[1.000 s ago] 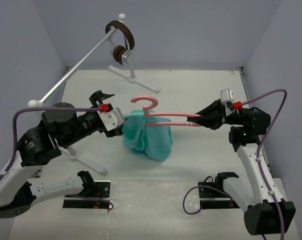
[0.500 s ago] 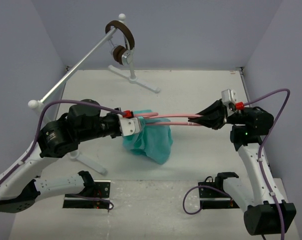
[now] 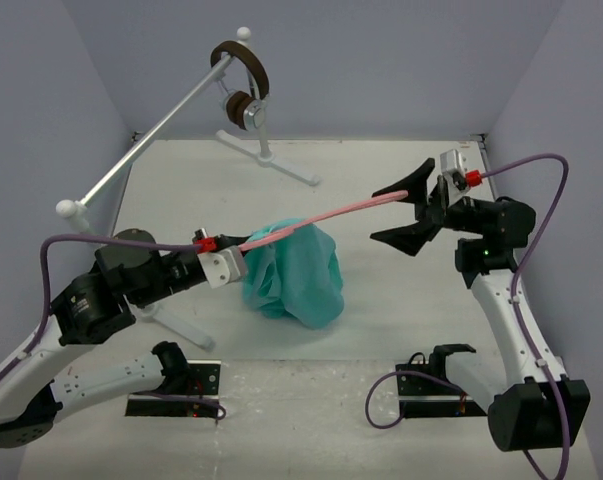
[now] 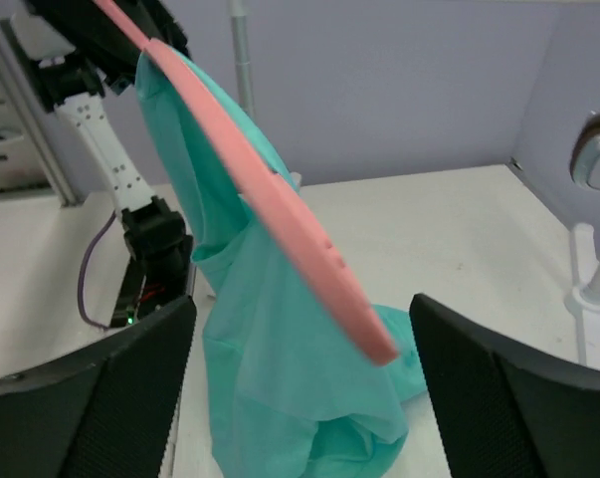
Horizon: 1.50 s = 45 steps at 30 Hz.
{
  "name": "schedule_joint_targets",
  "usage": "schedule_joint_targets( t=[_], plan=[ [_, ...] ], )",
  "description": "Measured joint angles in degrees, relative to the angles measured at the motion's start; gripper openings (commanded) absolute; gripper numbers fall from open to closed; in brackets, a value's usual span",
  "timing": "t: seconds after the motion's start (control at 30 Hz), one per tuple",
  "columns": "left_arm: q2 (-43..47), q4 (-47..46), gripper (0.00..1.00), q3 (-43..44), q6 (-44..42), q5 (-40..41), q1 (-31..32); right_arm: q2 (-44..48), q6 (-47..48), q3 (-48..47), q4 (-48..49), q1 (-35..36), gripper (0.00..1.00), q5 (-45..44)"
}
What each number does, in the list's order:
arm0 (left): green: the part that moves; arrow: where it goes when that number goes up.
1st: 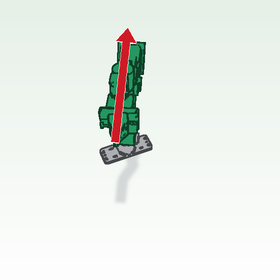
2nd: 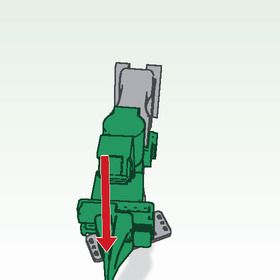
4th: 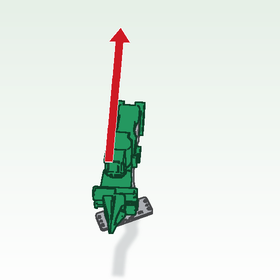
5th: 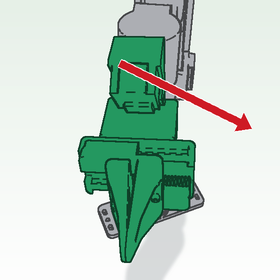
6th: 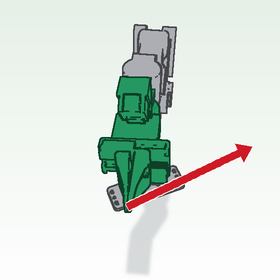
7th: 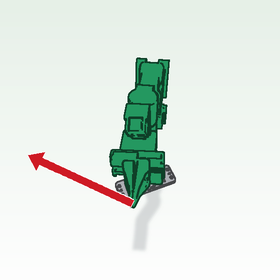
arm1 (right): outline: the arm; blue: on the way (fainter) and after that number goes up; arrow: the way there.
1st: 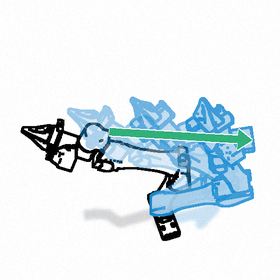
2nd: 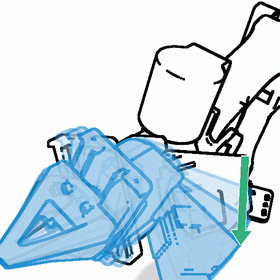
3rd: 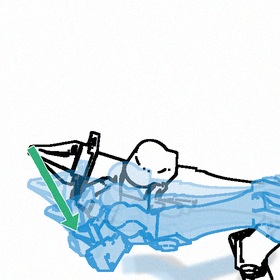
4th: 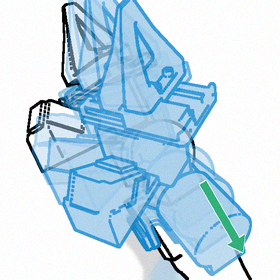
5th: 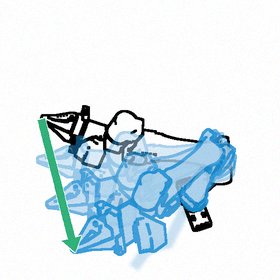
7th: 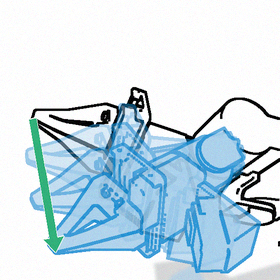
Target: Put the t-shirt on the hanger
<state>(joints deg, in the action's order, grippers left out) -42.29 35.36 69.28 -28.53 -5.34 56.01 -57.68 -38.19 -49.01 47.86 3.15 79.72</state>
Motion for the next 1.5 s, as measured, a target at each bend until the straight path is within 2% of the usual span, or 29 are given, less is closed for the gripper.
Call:
schedule_joint_targets(
  t=[0.07, 0.13, 0.3, 0.43, 0.5, 0.57, 0.63, 0.77, 0.93, 1.0, 1.17, 1.5],
  plan=[
    [-1.87, -2.14, 0.00, 0.07, 1.21, 2.08, 0.00, 1.11, 0.95, 0.00, -4.95, -0.16, 0.98, -4.31],
    [-4.17, -2.98, 0.00, 0.19, 2.05, 3.63, 0.00, 3.41, 2.55, -0.14, -11.58, -0.25, 0.99, -10.26],
    [-9.68, -3.12, 0.00, 0.60, 4.03, 7.17, 0.00, 14.75, 4.77, 0.59, -32.22, -0.07, 0.99, -36.27],
    [-11.33, -3.07, 0.00, 1.30, 5.48, 10.58, 0.00, 26.17, 1.13, 4.98, -37.83, 0.63, 0.99, -45.77],
    [-11.51, -3.20, 0.00, 1.92, 6.67, 11.57, 0.00, 27.85, -1.52, 7.40, -37.79, 5.09, 0.97, -49.17],
    [-11.49, -3.81, 0.00, 2.31, 7.85, 12.41, 0.00, 26.80, -3.18, 9.85, -38.47, 12.21, 0.92, -53.09],
    [-11.49, -4.86, 0.00, 2.40, 9.46, 13.22, 0.00, 23.92, -4.42, 11.86, -39.71, 20.93, 0.80, -58.80],
    [-11.78, -6.11, 0.00, 2.40, 12.75, 15.04, 0.00, 13.56, -5.99, 12.24, -40.57, 36.68, 0.68, -69.42],
    [-12.68, -8.07, 0.00, 2.19, 15.90, 19.34, 0.00, 2.01, -6.86, 11.31, -41.09, 47.39, 0.49, -80.49],
    [-12.92, -8.67, 0.00, 2.16, 16.98, 21.03, 0.00, -1.23, -7.15, 9.85, -41.03, 50.62, 0.44, -83.20],
    [-13.07, -9.88, 0.00, 2.10, 18.57, 22.81, -0.07, -7.26, -7.29, 6.01, -40.14, 55.20, 0.43, -87.34],
    [-13.56, -11.66, 0.00, -0.20, 19.01, 24.26, -0.12, -7.74, -7.19, 3.05, -42.54, 60.67, 0.41, -97.68]
  ],
)
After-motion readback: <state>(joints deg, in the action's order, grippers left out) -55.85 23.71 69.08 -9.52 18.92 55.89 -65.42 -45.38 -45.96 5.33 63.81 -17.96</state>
